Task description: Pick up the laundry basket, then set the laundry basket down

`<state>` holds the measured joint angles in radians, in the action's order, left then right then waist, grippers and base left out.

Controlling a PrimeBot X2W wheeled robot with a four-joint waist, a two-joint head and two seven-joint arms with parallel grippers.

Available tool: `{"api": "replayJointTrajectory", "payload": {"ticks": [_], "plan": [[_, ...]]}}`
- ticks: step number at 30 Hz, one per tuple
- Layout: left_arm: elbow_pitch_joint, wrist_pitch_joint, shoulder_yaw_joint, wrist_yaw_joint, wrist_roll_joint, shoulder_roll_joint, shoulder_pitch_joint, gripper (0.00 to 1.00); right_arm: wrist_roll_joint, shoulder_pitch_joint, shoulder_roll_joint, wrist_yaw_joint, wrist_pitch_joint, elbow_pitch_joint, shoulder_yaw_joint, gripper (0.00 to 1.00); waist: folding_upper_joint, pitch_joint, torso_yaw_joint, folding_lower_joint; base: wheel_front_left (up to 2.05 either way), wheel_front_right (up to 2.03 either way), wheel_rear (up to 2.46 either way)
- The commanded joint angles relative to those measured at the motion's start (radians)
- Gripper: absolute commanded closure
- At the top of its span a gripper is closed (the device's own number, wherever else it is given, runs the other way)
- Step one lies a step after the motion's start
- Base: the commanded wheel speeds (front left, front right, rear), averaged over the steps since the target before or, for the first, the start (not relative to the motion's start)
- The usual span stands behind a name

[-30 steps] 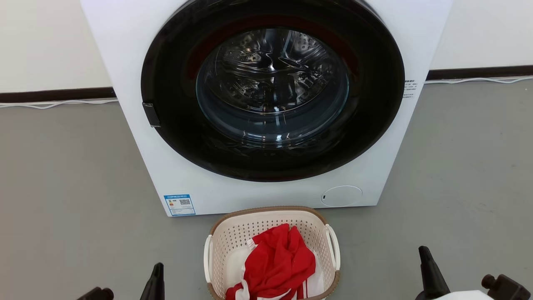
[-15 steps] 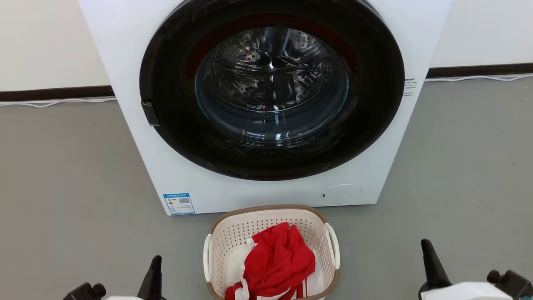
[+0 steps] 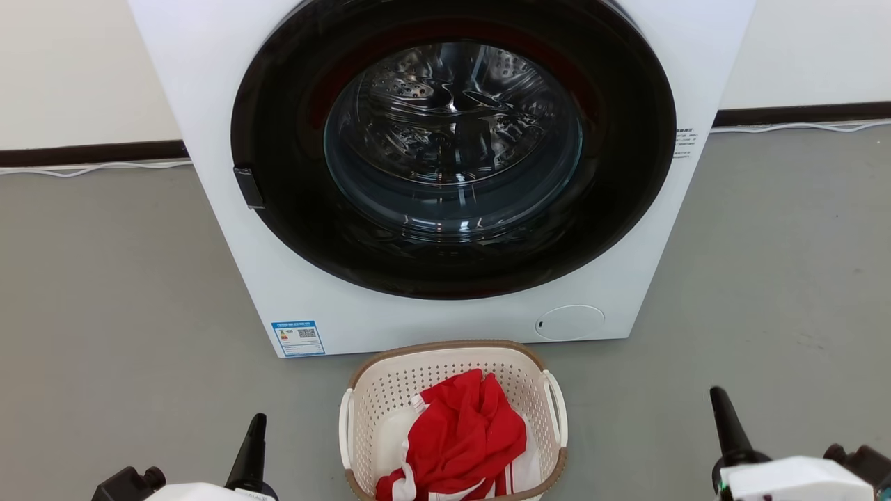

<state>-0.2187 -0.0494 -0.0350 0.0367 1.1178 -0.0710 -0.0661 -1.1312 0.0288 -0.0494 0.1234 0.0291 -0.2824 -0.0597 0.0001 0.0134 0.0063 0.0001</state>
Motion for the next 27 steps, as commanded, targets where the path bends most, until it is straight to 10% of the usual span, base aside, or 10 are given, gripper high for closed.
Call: {"api": "replayJointTrajectory", "payload": {"ticks": [1, 27], "plan": [[0.018, 0.013, 0.030, 0.015, 0.042, -0.009, 0.064, 1.00, -0.042, -0.064, -0.011, 0.005, -0.013, 0.029, 0.009, 1.00, -0.0001, -0.001, 0.000, -0.0001, 0.00, 0.00, 0.00], [-0.008, 0.087, 0.081, 0.063, 0.336, -0.007, 0.130, 1.00, -0.316, -0.108, -0.011, 0.006, -0.086, 0.035, -0.022, 1.00, -0.0001, -0.010, -0.004, -0.0001, 0.00, 0.00, 0.00]]}}
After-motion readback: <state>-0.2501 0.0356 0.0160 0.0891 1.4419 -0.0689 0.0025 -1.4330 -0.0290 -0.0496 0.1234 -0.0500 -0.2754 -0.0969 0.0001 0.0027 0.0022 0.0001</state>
